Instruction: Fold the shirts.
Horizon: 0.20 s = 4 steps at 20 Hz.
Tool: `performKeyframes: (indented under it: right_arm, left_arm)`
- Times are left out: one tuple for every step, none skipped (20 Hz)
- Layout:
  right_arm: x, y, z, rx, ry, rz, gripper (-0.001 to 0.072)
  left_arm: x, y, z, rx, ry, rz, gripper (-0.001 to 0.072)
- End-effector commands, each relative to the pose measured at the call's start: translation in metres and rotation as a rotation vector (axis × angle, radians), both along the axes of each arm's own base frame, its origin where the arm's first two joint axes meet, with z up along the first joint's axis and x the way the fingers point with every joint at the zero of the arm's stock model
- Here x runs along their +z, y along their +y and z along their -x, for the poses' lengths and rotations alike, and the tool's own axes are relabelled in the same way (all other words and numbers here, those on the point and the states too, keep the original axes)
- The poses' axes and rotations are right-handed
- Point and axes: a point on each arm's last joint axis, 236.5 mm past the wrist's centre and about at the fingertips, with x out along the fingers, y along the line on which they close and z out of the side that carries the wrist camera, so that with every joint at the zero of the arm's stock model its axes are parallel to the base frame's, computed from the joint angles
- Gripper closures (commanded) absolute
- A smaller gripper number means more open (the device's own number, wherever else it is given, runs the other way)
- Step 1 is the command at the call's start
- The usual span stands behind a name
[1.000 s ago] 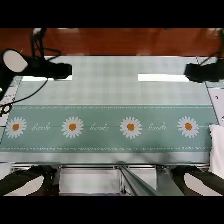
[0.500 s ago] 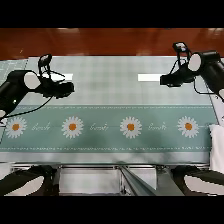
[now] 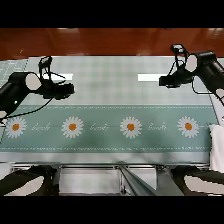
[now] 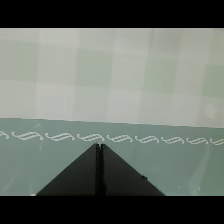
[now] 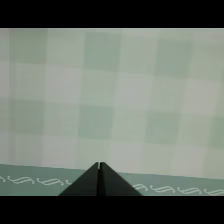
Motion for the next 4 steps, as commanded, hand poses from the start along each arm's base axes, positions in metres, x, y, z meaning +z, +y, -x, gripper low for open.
performKeyframes:
  right_arm:
    - [-0.0001, 0.0003, 0.0000, 0.000, 0.000, 0.000, 0.0686]
    - [-0.0001, 0.0002, 0.0000, 0.000, 0.000, 0.000, 0.0686]
    - [-0.0001, 0.0003, 0.0000, 0.000, 0.000, 0.000, 0.0686]
    - [-0.0001, 0.0003, 0.0001, 0.000, 0.001, 0.000, 0.0686]
  left_arm:
    - [-0.0005, -0.0001, 0.0001, 0.001, 0.001, 0.000, 0.0690]
    - [-0.0005, -0.0001, 0.0001, 0.001, 0.001, 0.000, 0.0690]
    - [-0.0005, -0.0001, 0.0001, 0.001, 0.001, 0.000, 0.0690]
    - [-0.0005, -0.0001, 0.0001, 0.001, 0.001, 0.000, 0.0690]
